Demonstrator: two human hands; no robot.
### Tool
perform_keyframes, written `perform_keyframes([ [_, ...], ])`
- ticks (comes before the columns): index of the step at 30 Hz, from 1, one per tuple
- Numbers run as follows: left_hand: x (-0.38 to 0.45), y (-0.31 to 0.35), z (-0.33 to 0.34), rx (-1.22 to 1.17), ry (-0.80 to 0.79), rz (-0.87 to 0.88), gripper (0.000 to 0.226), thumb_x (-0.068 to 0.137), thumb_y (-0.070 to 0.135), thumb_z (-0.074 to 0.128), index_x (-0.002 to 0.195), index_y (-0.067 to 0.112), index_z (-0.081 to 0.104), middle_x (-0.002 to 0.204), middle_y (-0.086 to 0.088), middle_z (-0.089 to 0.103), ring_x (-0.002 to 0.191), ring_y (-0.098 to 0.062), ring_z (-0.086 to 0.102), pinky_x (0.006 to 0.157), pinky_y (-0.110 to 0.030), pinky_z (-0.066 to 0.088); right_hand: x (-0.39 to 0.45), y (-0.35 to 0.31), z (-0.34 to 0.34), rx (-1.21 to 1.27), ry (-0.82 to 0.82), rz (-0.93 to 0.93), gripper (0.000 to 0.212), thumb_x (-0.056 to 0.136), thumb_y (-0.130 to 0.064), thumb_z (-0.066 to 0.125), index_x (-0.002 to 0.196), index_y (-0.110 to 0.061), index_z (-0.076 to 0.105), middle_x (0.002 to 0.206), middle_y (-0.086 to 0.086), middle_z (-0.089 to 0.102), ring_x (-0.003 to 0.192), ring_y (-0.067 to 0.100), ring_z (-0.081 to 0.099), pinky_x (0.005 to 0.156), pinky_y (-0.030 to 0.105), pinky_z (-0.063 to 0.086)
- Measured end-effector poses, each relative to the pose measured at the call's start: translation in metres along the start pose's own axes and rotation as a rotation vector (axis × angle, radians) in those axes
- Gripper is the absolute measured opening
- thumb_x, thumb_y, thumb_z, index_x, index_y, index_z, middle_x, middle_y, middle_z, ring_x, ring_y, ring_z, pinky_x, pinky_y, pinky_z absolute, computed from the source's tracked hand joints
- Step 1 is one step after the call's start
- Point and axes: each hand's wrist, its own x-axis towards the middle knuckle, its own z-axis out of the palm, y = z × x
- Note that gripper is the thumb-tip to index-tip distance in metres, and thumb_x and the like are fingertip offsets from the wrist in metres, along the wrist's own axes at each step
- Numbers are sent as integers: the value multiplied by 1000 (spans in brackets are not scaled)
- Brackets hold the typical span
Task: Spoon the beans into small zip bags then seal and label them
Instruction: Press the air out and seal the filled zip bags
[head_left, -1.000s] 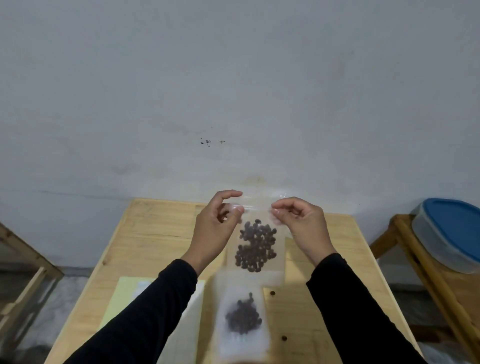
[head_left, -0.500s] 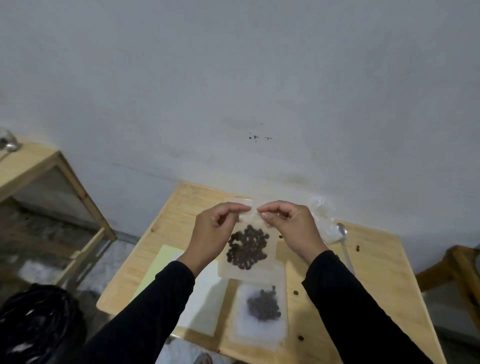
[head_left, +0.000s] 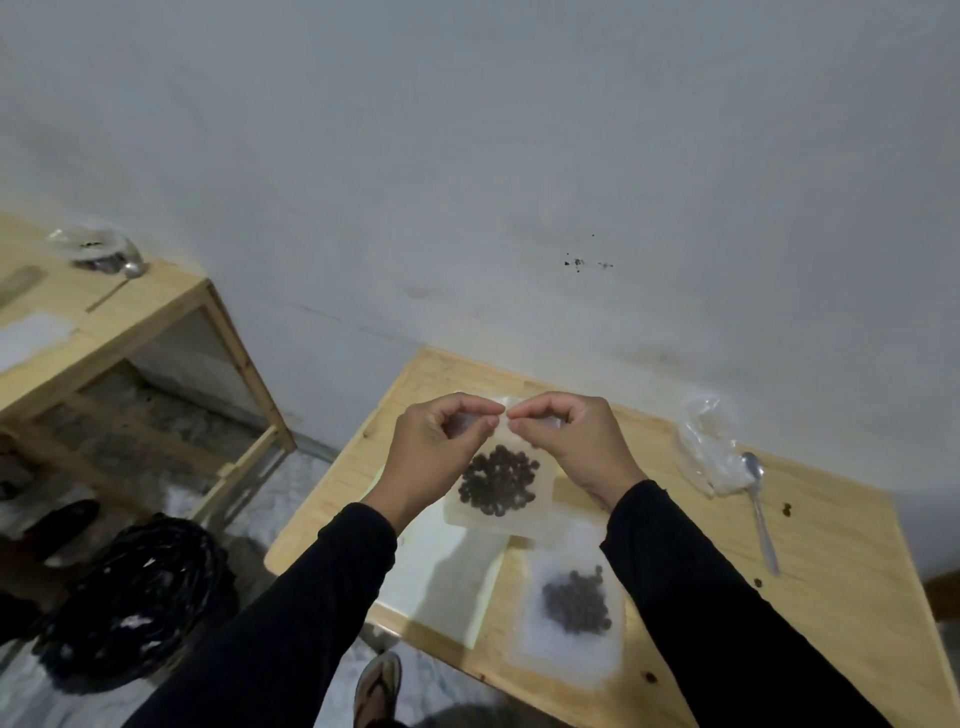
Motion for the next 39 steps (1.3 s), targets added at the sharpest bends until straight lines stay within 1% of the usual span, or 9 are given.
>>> perform_keyframes([
  [7, 23, -20, -41, -103, -4, 5, 18, 86, 14, 68, 88, 31, 72, 78, 11, 68, 70, -9, 62, 73, -26, 51, 26, -6, 45, 99, 52, 42, 9, 76, -9, 75, 77, -18, 74, 79, -8, 70, 67, 0, 59, 68, 17, 48],
  [11, 40, -44, -79, -63, -150, 20, 22, 85, 18, 70, 96, 37, 69, 97, 17, 68, 91, -10, 63, 83, -31, 50, 47, -5, 80, 178, 143, 92, 9, 76, -9, 75, 79, -18, 74, 85, -8, 71, 82, 4, 62, 77, 21, 49],
  [18, 68, -96, -148, -43, -168, -56, 11, 86, 14, 67, 88, 24, 71, 93, 18, 71, 95, 1, 63, 77, -11, 42, 56, 28, 152, 250, 331, 201, 16, 86, -17, 67, 100, -24, 70, 97, -4, 66, 86, 7, 60, 71, 19, 48],
  [22, 71, -132, -182, -28, -193, -127, 11, 88, 18, 66, 88, 28, 70, 95, 24, 69, 103, 2, 60, 84, -11, 42, 20, 79, 185, -23, 467, 452, 23, 85, -20, 66, 106, -11, 69, 91, -2, 67, 82, 12, 59, 76, 24, 43],
  [26, 64, -155, -193, -61, -223, -182, 14, 89, 17, 64, 86, 30, 70, 94, 25, 69, 101, 5, 59, 94, -21, 42, -19, 108, 214, -374, 412, 594, 22, 86, -19, 64, 107, -13, 67, 103, 0, 68, 89, 9, 57, 78, 13, 35],
  [30, 54, -162, -196, -63, -231, -214, 16, 89, 16, 64, 87, 32, 69, 94, 25, 68, 97, 15, 55, 87, -11, 40, -24, 115, 229, -479, 426, 585, 16, 84, -16, 66, 99, -11, 67, 100, 2, 70, 84, 7, 56, 70, 6, 32],
  [33, 53, -164, -199, -66, -242, -241, 15, 90, 16, 62, 89, 30, 68, 98, 25, 66, 98, 21, 52, 86, -7, 38, -19, 115, 235, -549, 389, 558, 13, 84, -13, 65, 96, -9, 65, 96, 5, 70, 85, 13, 60, 78, 17, 43],
  [36, 52, -164, -202, -74, -252, -248, 14, 91, 17, 62, 91, 29, 69, 101, 23, 67, 106, 13, 52, 91, -10, 38, -17, 118, 238, -609, 369, 542, 10, 85, -11, 62, 95, -8, 65, 95, 6, 70, 90, 20, 63, 82, 26, 48],
  [39, 52, -165, -201, -78, -263, -259, 13, 91, 18, 61, 94, 27, 69, 104, 21, 67, 111, 5, 54, 94, -13, 38, -17, 119, 237, -608, 367, 540, 11, 88, -11, 58, 97, -12, 64, 95, 1, 69, 91, 17, 62, 78, 22, 43],
])
